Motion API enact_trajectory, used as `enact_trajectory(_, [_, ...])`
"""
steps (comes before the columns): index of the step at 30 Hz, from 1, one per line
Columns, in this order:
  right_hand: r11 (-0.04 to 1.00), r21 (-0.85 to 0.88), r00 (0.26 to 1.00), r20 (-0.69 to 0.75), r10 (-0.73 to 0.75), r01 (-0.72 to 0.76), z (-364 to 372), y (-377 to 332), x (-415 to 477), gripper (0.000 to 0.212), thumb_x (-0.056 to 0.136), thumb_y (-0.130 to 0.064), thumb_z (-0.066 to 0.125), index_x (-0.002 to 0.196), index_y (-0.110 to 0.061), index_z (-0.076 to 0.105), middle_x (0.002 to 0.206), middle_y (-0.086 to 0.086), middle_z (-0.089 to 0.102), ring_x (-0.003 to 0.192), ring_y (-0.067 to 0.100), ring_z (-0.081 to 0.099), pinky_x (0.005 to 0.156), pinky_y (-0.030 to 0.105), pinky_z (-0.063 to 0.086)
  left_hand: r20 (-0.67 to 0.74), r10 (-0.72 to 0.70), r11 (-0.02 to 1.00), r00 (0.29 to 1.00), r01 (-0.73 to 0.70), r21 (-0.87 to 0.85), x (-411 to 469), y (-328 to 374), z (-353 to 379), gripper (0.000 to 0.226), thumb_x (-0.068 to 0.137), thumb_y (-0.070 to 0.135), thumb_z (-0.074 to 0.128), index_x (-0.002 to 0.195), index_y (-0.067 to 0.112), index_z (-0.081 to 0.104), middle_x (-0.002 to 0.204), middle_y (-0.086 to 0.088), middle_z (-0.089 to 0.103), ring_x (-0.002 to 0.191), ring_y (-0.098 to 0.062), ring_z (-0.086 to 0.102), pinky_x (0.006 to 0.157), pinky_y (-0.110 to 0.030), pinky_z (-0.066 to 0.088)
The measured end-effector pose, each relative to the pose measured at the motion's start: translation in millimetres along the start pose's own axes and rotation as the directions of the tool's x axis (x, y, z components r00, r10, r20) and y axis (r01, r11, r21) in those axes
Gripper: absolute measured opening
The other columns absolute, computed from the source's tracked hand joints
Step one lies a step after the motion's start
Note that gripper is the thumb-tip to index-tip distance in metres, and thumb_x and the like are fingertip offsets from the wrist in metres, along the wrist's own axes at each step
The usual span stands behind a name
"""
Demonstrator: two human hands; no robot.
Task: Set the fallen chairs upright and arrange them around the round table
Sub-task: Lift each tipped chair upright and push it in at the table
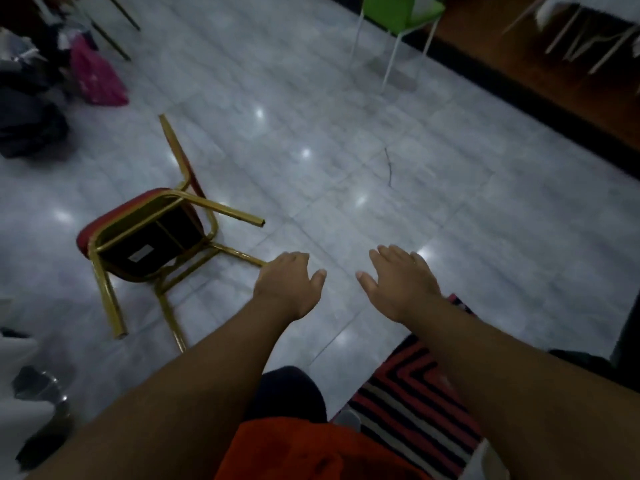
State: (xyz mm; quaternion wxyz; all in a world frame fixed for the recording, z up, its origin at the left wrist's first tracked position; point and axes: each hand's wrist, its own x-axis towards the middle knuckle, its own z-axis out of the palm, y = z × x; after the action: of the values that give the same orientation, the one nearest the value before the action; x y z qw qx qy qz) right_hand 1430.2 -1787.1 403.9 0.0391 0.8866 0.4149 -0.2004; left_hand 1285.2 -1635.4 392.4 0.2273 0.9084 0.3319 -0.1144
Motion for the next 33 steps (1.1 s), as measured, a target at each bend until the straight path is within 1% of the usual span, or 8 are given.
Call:
enact_trajectory(4, [0.993,-0.07,0.995,0.014,-0.1,0.1,-37,-4,105,0.069,0.104,-0.057,0.026,0.159,-0.017,0.023,0.169,0.004,0.021,0.156,0.021,0.013,0.127,0.045,0.009,-0.021,-0.067,0.997,0.998,0.066,-0.032,97,-11,-26,0.058,0.104,0.049,0.041,0.146,0.009,0.046,0.15,-0.013,0.051,0.139,-0.029,0.044,0.116,-0.04,0.032])
enact_trajectory(7, [0.989,-0.095,0.994,0.026,-0.107,0.109,-66,-6,181,0.069,0.104,-0.057,0.026,0.159,-0.016,0.023,0.169,0.004,0.021,0.156,0.021,0.014,0.127,0.045,0.01,-0.039,-0.099,0.993,0.994,0.097,-0.063,173,-25,-52,0.055,0.104,0.047,0.042,0.142,0.008,0.05,0.146,-0.015,0.053,0.137,-0.032,0.046,0.114,-0.04,0.033])
enact_trajectory(9, [0.989,-0.112,0.994,0.053,-0.095,0.1,-88,-8,225,0.069,0.104,-0.057,0.027,0.16,-0.016,0.022,0.169,0.004,0.02,0.157,0.022,0.013,0.127,0.045,0.01,-0.016,-0.106,0.991,0.994,0.104,-0.086,215,-31,-73,0.055,0.104,0.047,0.041,0.142,0.008,0.049,0.147,-0.013,0.052,0.138,-0.03,0.045,0.115,-0.041,0.031])
enact_trajectory(12, [0.98,-0.151,0.991,0.047,-0.122,0.128,-123,-13,293,0.069,0.104,-0.057,0.026,0.159,-0.016,0.022,0.169,0.005,0.021,0.156,0.021,0.014,0.127,0.045,0.01,-0.034,-0.076,0.997,0.997,0.075,-0.022,282,-43,-104,0.057,0.104,0.047,0.04,0.146,0.009,0.046,0.15,-0.011,0.05,0.141,-0.029,0.042,0.116,-0.042,0.031])
enact_trajectory(18, [0.966,-0.176,0.981,0.054,-0.185,0.192,-173,-20,426,0.069,0.104,-0.057,0.025,0.16,-0.016,0.021,0.169,0.005,0.021,0.157,0.022,0.014,0.127,0.045,0.011,-0.054,-0.141,0.99,0.989,0.14,-0.015,400,-71,-154,0.06,0.104,0.048,0.038,0.149,0.009,0.041,0.157,-0.011,0.044,0.147,-0.029,0.035,0.121,-0.043,0.027])
enact_trajectory(21, [0.945,-0.2,0.965,0.086,-0.246,0.259,-193,-27,502,0.069,0.104,-0.058,0.025,0.16,-0.017,0.02,0.169,0.004,0.019,0.157,0.021,0.013,0.127,0.045,0.01,-0.078,-0.215,0.976,0.974,0.211,-0.047,456,-86,-172,0.06,0.105,0.047,0.039,0.15,0.008,0.041,0.157,-0.012,0.043,0.147,-0.03,0.035,0.12,-0.043,0.026])
enact_trajectory(26, [0.893,-0.204,0.915,0.14,-0.378,0.4,-232,-47,614,0.07,0.104,-0.058,0.025,0.16,-0.018,0.019,0.17,0.003,0.017,0.157,0.021,0.012,0.128,0.044,0.009,-0.074,-0.405,0.905,0.911,0.388,-0.176,528,-101,-201,0.059,0.105,0.046,0.038,0.15,0.008,0.04,0.155,-0.012,0.045,0.145,-0.03,0.038,0.12,-0.042,0.027])
enact_trajectory(33, [0.711,-0.242,0.751,0.239,-0.616,0.66,-278,-127,745,0.07,0.104,-0.058,0.025,0.161,-0.018,0.018,0.17,0.004,0.015,0.157,0.021,0.012,0.128,0.044,0.009,-0.091,-0.637,0.738,0.765,0.573,-0.356,587,-128,-258,0.057,0.105,0.045,0.041,0.148,0.008,0.042,0.151,-0.012,0.048,0.14,-0.029,0.042,0.117,-0.04,0.028])
